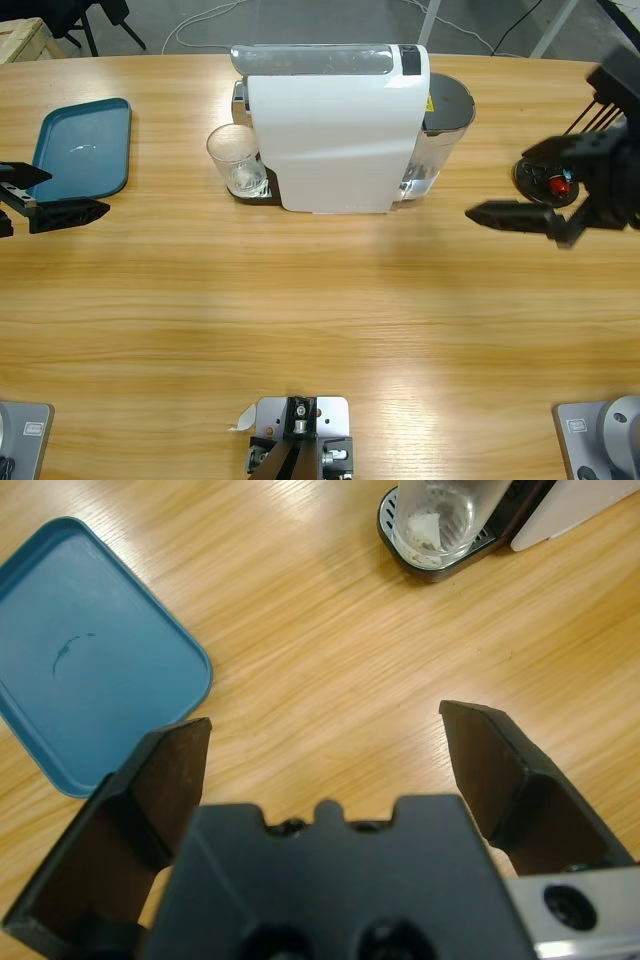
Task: Pour coffee
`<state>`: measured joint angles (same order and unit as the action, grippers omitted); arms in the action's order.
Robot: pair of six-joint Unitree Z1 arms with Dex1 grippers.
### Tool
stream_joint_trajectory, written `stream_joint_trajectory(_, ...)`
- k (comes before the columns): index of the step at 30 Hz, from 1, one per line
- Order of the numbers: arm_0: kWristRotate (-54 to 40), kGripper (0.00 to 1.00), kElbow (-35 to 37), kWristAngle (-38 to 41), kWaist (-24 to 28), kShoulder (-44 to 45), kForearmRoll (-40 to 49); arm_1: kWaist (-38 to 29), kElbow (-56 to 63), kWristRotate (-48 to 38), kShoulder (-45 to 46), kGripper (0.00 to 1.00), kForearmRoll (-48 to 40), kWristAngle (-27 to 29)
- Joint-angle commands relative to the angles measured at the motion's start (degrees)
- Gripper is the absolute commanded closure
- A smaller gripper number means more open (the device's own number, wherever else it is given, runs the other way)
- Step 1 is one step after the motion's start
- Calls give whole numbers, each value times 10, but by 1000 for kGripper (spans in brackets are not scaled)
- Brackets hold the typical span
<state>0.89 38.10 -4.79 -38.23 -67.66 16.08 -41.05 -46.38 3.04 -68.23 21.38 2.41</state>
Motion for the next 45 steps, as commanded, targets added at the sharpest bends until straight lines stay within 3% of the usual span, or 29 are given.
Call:
stream_joint_trajectory(1,1,4,-35,-8,-21,31,-28,-5,122,-2,88,10,-67,-8)
stream_joint_trajectory(9,-34,0,-59,-18,-21,37,-66,-5,162,-5,113,13,-128,-20)
stream_joint_trajectory(20,-45,0,-147,-13,-28,92,-201,-13,209,-17,114,4,-194,-21)
stream_joint_trajectory(45,-45,18,-175,2,-40,72,-264,-18,219,-29,93,4,-204,-12)
